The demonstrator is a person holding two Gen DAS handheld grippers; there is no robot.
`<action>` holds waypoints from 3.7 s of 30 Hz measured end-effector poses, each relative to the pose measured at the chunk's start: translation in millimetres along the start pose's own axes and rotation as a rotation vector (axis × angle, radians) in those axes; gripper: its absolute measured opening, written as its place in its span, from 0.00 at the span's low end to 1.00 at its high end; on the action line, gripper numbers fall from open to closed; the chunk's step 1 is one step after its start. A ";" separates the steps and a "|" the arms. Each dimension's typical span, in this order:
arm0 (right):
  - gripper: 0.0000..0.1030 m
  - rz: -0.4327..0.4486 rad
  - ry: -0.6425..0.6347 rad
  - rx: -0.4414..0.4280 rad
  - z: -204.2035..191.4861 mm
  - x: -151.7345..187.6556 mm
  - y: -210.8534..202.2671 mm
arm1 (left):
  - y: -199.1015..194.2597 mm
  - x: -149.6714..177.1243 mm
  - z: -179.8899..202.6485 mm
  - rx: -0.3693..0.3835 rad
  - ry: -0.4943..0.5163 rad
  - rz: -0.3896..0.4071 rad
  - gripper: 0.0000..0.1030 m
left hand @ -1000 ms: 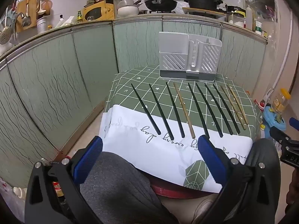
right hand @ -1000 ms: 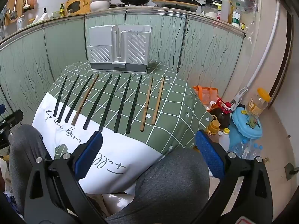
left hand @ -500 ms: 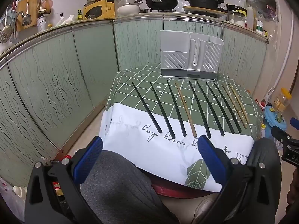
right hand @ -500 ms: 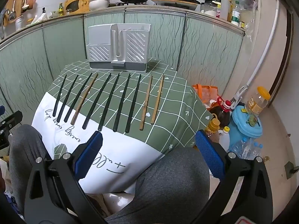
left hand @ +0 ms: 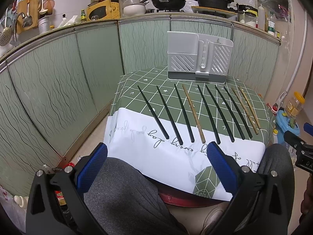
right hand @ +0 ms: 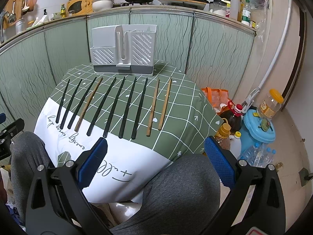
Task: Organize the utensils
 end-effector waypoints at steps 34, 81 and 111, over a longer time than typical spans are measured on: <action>0.92 -0.004 -0.003 0.009 1.8 -0.2 -0.6 | -2.7 -1.2 -1.7 0.006 -0.008 0.002 0.96; 0.92 -0.075 0.003 -0.017 8.1 1.9 26.2 | 24.7 -6.3 -17.9 0.018 -0.021 -0.042 0.96; 0.92 -0.132 0.010 -0.047 27.9 -23.4 108.3 | 128.3 -20.4 -13.5 0.012 -0.037 -0.147 0.96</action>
Point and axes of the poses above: each gripper's, at about its wrist camera, not at the fingertips, and y roughly the way its jaws point, z to its right, x to its underside, the point moved 3 cm from there along y, roughly the way its jaws point, and after that the axes turned 7 degrees about y, right-handed, at the moved point
